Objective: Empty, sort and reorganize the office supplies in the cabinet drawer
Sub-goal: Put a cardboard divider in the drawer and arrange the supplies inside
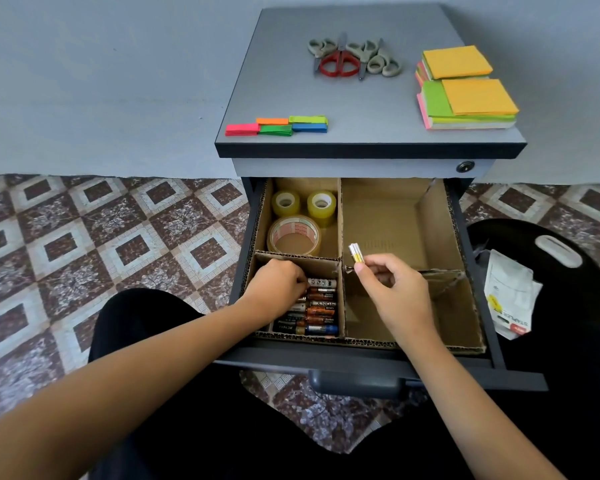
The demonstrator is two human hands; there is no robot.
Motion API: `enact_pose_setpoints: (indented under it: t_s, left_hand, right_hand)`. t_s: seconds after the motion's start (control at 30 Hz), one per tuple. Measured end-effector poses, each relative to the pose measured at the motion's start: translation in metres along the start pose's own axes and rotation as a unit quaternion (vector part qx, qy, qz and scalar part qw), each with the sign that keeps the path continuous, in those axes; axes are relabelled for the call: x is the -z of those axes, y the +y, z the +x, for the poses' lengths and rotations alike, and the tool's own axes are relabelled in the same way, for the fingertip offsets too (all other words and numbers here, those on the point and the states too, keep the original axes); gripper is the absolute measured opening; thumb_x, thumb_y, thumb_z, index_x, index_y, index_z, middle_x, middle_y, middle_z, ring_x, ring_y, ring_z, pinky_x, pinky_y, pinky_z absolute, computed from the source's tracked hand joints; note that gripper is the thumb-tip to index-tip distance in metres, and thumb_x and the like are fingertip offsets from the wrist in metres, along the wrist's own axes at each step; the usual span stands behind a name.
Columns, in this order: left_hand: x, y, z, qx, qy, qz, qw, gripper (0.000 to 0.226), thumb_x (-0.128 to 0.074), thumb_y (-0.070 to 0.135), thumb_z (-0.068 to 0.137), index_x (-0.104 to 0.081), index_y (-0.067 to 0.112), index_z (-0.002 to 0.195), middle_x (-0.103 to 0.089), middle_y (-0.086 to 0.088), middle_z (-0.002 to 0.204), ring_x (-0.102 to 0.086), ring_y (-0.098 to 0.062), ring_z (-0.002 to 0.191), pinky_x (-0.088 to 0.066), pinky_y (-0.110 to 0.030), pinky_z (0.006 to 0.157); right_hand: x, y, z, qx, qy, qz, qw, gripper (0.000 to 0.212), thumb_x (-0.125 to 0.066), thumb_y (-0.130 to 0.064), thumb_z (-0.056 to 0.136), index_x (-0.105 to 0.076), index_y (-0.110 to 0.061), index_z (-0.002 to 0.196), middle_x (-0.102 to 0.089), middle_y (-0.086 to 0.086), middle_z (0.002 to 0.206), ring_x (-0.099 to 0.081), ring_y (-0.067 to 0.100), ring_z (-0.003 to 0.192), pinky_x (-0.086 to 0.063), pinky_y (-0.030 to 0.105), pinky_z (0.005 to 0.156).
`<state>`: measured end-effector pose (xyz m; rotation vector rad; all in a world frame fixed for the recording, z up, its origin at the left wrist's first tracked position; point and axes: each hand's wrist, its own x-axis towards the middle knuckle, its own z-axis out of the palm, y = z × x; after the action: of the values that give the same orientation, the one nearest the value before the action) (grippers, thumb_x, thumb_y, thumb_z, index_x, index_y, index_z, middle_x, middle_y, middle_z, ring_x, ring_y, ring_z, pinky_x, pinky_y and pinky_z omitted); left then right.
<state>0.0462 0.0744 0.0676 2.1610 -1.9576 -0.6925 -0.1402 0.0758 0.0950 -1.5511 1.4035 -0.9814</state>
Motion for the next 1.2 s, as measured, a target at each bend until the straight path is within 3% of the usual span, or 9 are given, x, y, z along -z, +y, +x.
enact_pose_setpoints:
  t_s: [0.37, 0.57, 0.7, 0.8, 0.9, 0.97, 1.1, 1.2]
  left_hand:
    - [0.003, 0.003, -0.003, 0.0, -0.033, 0.019, 0.999, 0.025, -0.052, 0.023, 0.093, -0.07, 0.011, 0.106, -0.07, -0.01, 0.098, -0.064, -0.026, 0.089, -0.053, -0.035, 0.08]
    - [0.01, 0.005, -0.008, -0.013, -0.025, -0.018, 0.999, 0.024, -0.057, 0.019, 0.09, -0.07, 0.011, 0.109, -0.07, -0.008, 0.103, -0.063, -0.021, 0.095, -0.049, -0.025, 0.083]
    - [0.023, 0.004, -0.017, -0.049, 0.03, -0.058, 0.997, 0.022, -0.06, 0.021, 0.09, -0.071, 0.014, 0.107, -0.07, 0.0, 0.103, -0.061, -0.009, 0.094, -0.039, -0.01, 0.078]
    - [0.035, -0.002, -0.028, -0.091, 0.141, -0.102, 0.981, 0.018, -0.062, 0.016, 0.088, -0.072, 0.01, 0.103, -0.07, -0.002, 0.097, -0.062, -0.011, 0.09, -0.044, -0.015, 0.081]
    - [0.038, -0.016, -0.027, -0.082, 0.255, -0.089, 0.959, 0.024, -0.063, 0.015, 0.088, -0.067, 0.007, 0.11, -0.064, -0.007, 0.104, -0.058, -0.021, 0.098, -0.046, -0.027, 0.085]
    - [0.035, -0.024, -0.022, -0.046, 0.278, -0.073, 0.957, 0.033, -0.06, 0.017, 0.089, -0.061, 0.006, 0.12, -0.057, -0.011, 0.117, -0.051, -0.027, 0.111, -0.04, -0.031, 0.094]
    - [0.03, -0.028, -0.012, 0.018, 0.231, -0.059, 0.971, 0.049, -0.051, 0.024, 0.095, -0.04, 0.006, 0.139, -0.036, -0.016, 0.144, -0.03, -0.031, 0.135, -0.027, -0.041, 0.111]
    - [0.027, -0.026, -0.009, 0.037, 0.201, -0.087, 0.975, 0.057, -0.046, 0.028, 0.097, -0.026, 0.006, 0.146, -0.025, -0.014, 0.151, -0.023, -0.027, 0.141, -0.023, -0.036, 0.113]
  right_hand:
    - [0.0, 0.0, -0.001, -0.007, -0.021, -0.01, 1.0, 0.009, -0.063, -0.017, 0.088, -0.066, -0.02, 0.096, -0.063, -0.01, 0.086, -0.056, 0.0, 0.079, -0.043, 0.003, 0.067]
    - [-0.001, 0.0, 0.0, -0.008, -0.036, -0.014, 0.999, 0.009, -0.064, -0.017, 0.088, -0.066, -0.021, 0.095, -0.063, -0.012, 0.085, -0.057, 0.0, 0.079, -0.043, 0.003, 0.067]
    - [0.003, -0.002, 0.002, -0.003, -0.065, -0.008, 0.998, 0.01, -0.064, -0.016, 0.087, -0.066, -0.024, 0.094, -0.066, -0.011, 0.087, -0.059, 0.002, 0.082, -0.043, 0.004, 0.07]
    - [0.011, -0.011, 0.011, 0.013, -0.119, -0.049, 0.992, 0.011, -0.064, -0.018, 0.087, -0.067, -0.027, 0.094, -0.065, -0.015, 0.084, -0.056, -0.006, 0.076, -0.041, 0.003, 0.067]
    - [0.017, -0.027, 0.026, 0.031, -0.22, -0.136, 0.966, 0.01, -0.064, -0.024, 0.087, -0.069, -0.029, 0.094, -0.065, -0.016, 0.084, -0.056, -0.008, 0.077, -0.04, 0.005, 0.064]
    - [0.016, -0.039, 0.036, 0.031, -0.302, -0.191, 0.933, 0.01, -0.064, -0.027, 0.087, -0.07, -0.027, 0.095, -0.065, -0.018, 0.087, -0.057, -0.005, 0.081, -0.039, 0.007, 0.065]
    - [0.002, -0.058, 0.055, 0.032, -0.431, -0.281, 0.857, 0.013, -0.067, -0.028, 0.085, -0.072, -0.022, 0.095, -0.066, -0.014, 0.087, -0.06, 0.002, 0.082, -0.046, 0.02, 0.07]
    - [-0.012, -0.069, 0.064, 0.056, -0.482, -0.338, 0.807, 0.016, -0.067, -0.029, 0.085, -0.072, -0.021, 0.098, -0.064, -0.017, 0.082, -0.059, 0.003, 0.078, -0.045, 0.02, 0.069]
